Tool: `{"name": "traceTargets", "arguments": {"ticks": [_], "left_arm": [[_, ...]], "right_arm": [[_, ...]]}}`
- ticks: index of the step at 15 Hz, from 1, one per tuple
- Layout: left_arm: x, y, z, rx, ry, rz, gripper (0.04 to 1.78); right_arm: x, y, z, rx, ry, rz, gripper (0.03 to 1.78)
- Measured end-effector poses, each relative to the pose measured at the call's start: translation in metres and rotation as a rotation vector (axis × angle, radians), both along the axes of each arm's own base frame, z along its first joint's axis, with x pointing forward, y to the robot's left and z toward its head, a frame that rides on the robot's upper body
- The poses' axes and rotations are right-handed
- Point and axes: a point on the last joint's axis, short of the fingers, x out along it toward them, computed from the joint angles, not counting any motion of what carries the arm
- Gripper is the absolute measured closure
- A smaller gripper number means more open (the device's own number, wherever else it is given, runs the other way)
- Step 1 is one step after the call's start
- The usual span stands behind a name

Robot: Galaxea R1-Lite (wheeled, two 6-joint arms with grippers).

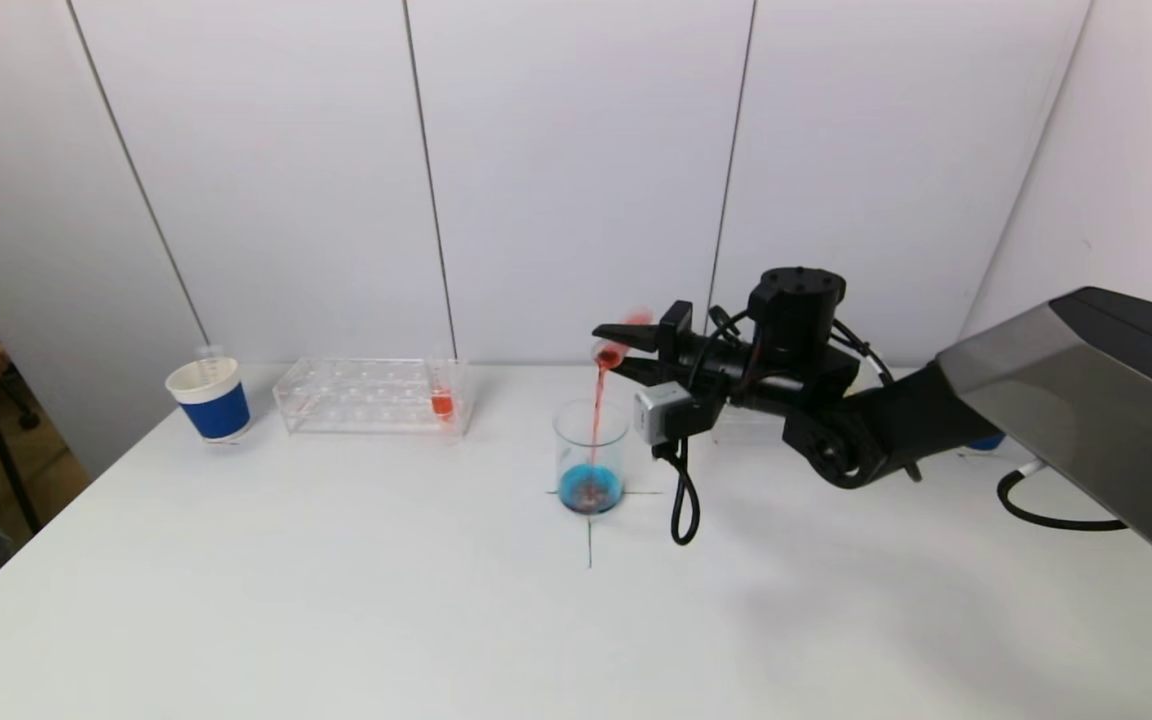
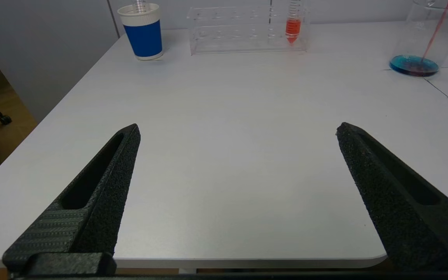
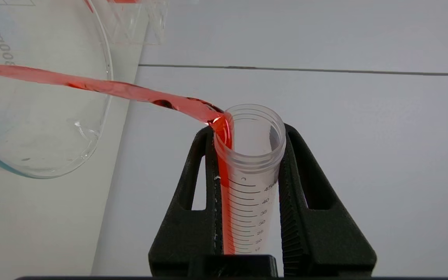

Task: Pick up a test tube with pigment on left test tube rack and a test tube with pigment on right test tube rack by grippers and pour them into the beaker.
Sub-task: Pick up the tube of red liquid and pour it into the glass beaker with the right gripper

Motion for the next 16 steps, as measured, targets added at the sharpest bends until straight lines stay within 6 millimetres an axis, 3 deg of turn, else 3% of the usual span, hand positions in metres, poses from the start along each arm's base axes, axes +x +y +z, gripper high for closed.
{"name": "traceTargets", "arguments": {"ticks": [16], "left_arm": [[0.0000, 0.0000, 0.0000, 0.000, 0.000, 0.000, 0.06]], "right_arm": [[0.0032, 0.0012, 0.0077, -0.105, -0.214, 0.031, 1.34]]}}
